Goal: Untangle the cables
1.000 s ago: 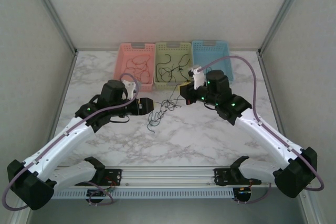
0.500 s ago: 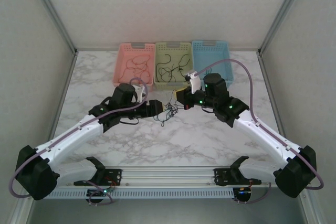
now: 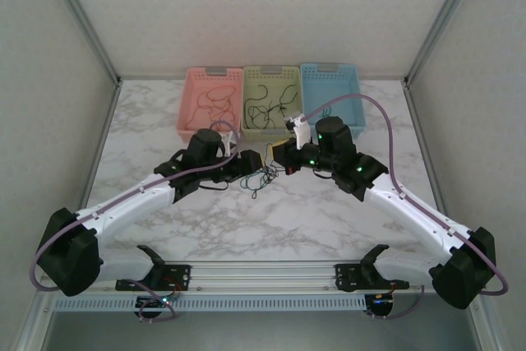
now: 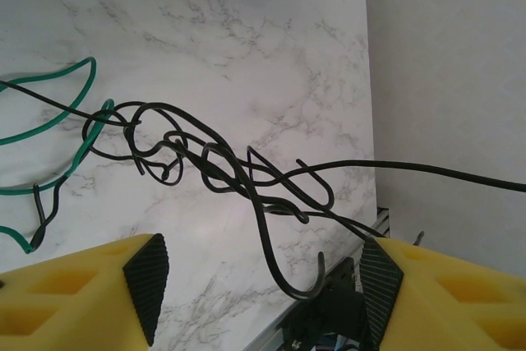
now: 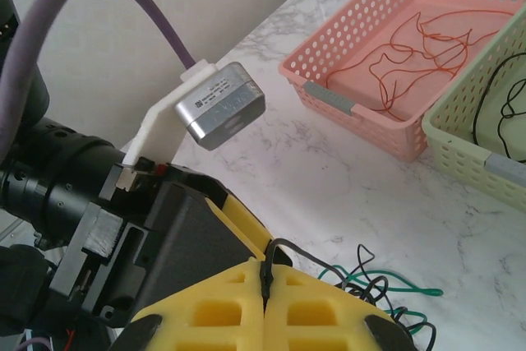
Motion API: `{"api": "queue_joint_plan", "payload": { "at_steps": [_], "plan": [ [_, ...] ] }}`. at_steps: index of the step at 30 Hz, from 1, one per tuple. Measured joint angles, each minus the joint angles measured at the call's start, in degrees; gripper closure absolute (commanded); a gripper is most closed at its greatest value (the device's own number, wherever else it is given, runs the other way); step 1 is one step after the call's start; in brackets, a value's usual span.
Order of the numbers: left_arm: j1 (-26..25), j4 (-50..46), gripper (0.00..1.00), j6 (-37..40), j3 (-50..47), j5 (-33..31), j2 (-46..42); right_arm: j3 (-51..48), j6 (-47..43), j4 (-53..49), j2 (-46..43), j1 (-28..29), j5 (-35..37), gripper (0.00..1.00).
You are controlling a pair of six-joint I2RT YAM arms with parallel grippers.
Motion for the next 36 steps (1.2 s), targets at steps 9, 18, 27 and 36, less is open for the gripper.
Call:
{"api": "queue_joint_plan", "payload": {
  "at_steps": [9,18,27,36],
  "plan": [
    [-0.87,3.8,0.61,-1.55,0.0,0.15,5.33,0.0,-0.04,-0.04,-0.04,0.48,0.17,1.0],
    [-1.62,3.08,1.0,0.22,0.0,-0.83,6.05,0.0,-1.38,-2.16,-1.84,0.59,3.58,1.0],
    [-1.55,-6.21,1.0,4.85,0.02,-5.79,-2.89,0.0,-5.27,-6.86,-7.69,-0.33,13.16,1.0],
    [5.11,-21.33,1.0,10.91,1.55,-11.69,-14.51,0.0,-4.68,-10.58,-12.74,-11.63,23.21,1.0]
  ]
}}
